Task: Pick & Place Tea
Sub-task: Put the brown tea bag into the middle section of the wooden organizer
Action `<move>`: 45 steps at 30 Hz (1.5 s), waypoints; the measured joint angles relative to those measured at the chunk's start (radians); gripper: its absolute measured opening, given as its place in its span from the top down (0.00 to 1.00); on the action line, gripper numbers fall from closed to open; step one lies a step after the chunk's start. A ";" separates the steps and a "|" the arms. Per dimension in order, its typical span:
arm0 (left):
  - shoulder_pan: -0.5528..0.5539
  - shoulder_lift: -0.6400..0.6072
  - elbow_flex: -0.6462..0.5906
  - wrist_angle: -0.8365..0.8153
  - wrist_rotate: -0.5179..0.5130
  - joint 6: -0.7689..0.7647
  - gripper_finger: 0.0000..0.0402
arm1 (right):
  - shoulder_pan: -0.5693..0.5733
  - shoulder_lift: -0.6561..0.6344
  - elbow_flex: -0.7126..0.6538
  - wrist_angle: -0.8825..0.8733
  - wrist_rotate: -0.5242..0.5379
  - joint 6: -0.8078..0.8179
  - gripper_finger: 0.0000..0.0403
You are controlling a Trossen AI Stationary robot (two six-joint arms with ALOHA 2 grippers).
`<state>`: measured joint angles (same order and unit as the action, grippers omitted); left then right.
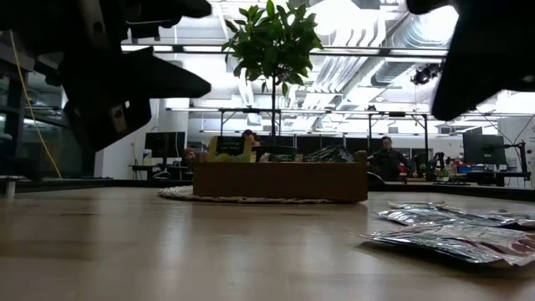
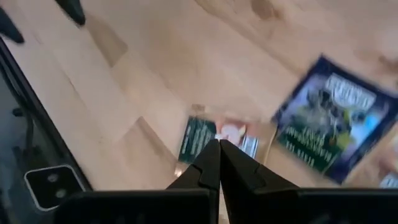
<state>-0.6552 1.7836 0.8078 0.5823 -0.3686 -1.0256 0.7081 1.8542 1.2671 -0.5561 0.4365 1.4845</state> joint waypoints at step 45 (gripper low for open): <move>0.003 0.138 0.003 -0.021 -0.054 -0.411 0.56 | -0.098 0.245 0.005 0.297 -0.152 0.183 1.00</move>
<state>-0.6525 1.9217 0.8112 0.5608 -0.4226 -1.4365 0.6104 2.0991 1.2716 -0.2586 0.2847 1.6673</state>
